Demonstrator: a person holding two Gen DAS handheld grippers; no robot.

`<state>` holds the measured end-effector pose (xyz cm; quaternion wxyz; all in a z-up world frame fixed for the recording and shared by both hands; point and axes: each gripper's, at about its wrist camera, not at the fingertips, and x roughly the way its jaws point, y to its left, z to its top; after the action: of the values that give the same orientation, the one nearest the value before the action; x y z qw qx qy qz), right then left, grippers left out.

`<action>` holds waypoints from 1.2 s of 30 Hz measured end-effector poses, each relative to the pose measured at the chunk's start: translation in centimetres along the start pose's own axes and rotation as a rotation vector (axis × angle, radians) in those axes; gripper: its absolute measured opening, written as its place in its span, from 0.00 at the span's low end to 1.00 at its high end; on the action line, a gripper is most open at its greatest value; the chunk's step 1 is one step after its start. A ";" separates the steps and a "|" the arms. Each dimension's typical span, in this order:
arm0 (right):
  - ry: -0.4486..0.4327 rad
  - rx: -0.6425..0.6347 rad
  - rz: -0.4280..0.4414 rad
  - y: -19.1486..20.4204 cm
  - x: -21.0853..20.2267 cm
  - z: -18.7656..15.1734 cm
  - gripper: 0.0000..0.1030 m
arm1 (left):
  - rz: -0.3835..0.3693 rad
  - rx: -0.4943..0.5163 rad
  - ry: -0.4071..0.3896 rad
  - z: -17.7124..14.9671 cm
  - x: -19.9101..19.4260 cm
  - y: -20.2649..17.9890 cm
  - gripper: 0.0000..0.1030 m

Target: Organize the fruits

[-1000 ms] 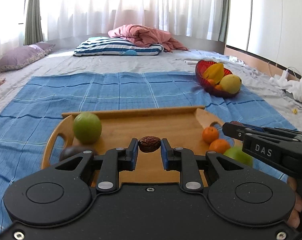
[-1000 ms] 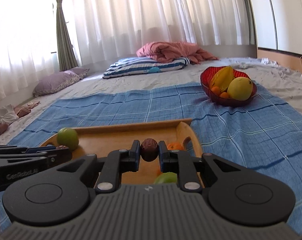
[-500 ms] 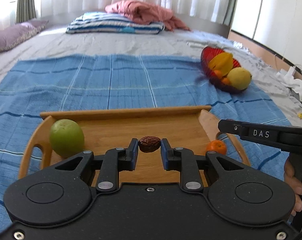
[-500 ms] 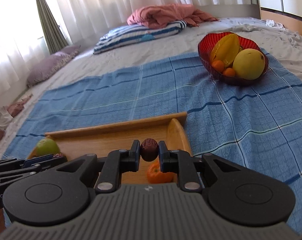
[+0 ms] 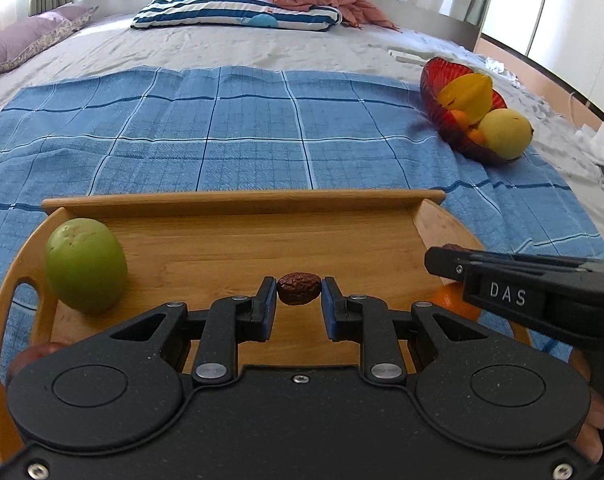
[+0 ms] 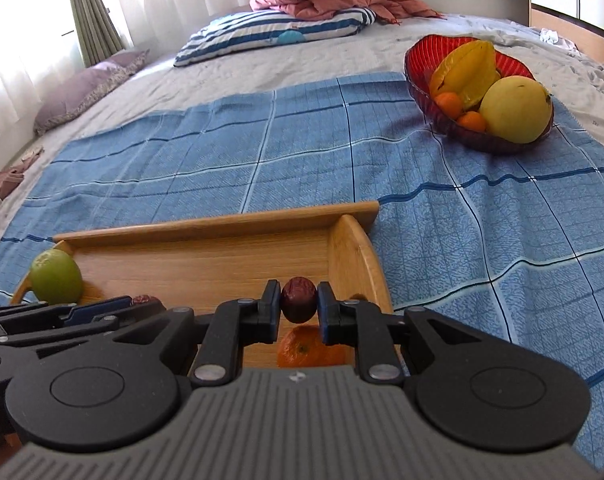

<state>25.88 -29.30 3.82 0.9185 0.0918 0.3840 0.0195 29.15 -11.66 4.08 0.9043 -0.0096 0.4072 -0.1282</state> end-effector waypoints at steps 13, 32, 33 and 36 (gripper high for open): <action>0.023 -0.001 -0.006 0.0 0.9 0.1 0.24 | 0.012 -0.003 0.017 0.4 1.7 -0.2 0.22; 0.046 0.021 -0.003 -0.6 1.5 0.2 0.23 | -0.026 -0.027 0.047 0.9 2.9 -1.0 0.22; 0.047 0.020 -0.003 -0.6 1.5 0.3 0.24 | -0.025 -0.025 0.046 0.9 2.9 -1.1 0.22; 0.048 0.018 -0.002 -0.6 1.6 0.3 0.25 | -0.031 -0.031 0.048 1.0 3.0 -1.2 0.22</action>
<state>27.17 -29.80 2.78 0.9081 0.0994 0.4064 0.0173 31.58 -13.64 2.68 0.8919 -0.0266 0.4305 -0.1359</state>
